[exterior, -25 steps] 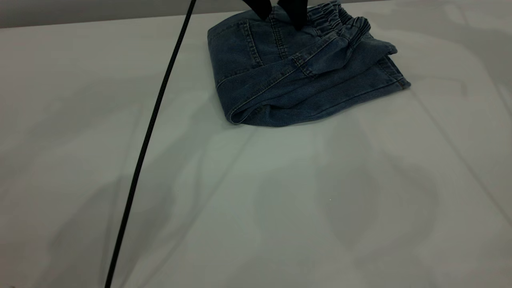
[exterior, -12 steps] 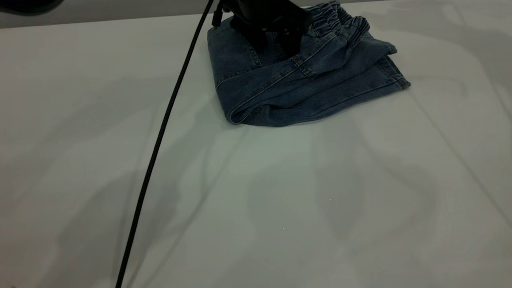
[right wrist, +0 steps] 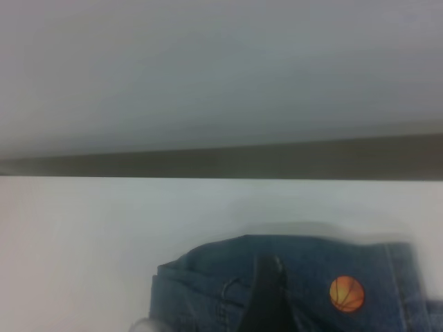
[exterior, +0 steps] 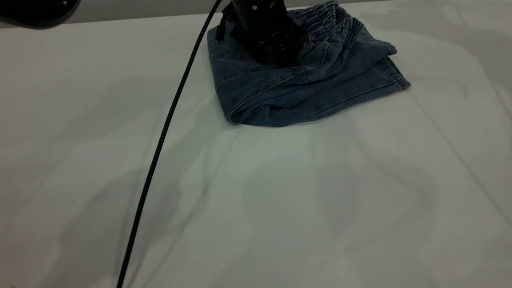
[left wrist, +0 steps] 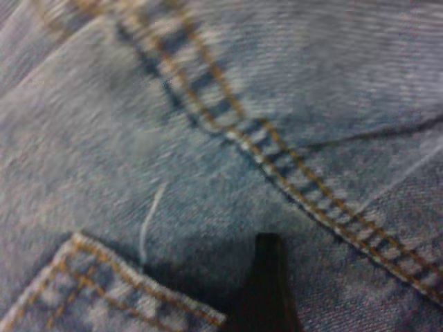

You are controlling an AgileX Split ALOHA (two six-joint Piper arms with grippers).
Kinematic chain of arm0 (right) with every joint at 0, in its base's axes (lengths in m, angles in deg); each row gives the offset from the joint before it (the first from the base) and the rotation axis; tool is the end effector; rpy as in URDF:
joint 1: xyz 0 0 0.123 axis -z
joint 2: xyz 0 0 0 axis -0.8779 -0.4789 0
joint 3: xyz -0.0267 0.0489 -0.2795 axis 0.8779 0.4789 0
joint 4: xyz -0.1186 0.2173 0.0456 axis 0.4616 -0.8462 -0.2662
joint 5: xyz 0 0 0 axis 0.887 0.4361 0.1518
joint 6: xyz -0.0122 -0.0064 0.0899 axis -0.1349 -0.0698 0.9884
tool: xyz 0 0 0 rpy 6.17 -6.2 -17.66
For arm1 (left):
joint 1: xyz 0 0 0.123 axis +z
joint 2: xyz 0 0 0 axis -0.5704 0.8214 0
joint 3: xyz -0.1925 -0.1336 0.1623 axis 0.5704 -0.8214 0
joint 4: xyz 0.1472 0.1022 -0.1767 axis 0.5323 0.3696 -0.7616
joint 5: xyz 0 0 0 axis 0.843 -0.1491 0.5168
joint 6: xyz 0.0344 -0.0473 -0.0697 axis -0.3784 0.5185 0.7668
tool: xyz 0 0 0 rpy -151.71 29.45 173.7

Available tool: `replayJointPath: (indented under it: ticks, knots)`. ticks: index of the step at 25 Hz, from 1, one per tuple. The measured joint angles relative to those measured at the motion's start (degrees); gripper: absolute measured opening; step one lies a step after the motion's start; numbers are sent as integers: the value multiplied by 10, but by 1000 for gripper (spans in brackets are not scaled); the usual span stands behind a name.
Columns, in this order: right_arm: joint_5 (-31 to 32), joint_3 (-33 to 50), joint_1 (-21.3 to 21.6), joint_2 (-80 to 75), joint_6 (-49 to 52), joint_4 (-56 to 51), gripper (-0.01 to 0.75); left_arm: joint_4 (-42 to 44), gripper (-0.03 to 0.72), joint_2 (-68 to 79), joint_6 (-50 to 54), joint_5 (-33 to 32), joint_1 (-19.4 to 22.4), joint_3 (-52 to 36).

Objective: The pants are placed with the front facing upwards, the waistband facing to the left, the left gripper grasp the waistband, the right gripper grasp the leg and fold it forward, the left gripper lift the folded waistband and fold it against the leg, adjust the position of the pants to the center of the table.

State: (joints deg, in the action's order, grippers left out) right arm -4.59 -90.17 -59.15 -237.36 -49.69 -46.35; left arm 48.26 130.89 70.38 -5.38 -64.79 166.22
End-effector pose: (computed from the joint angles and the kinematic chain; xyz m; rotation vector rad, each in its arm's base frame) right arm 0.5498 0.0303 0.2671 -0.0005 2.3605 0.8015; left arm 0.4737 -0.2809 0.0665 1.0746 2.6464 -0.1585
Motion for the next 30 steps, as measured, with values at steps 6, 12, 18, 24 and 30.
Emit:
replayJointPath:
  ticks: [6,12,18,24,30]
  knots:
    - [0,0,0,0,-2,0,498,1,572,-1,-123,-65,-9,0]
    - [0,0,0,0,-3,2,498,-5,572,-4,-202,-114,-11,0]
    - [0,0,1,0,-3,2,498,-4,572,-27,-172,-120,-11,-2]
    - [0,0,1,0,-10,4,498,1,572,-71,-65,-115,-11,35]
    - [0,0,1,10,-11,5,498,33,572,-92,32,-113,-11,91]
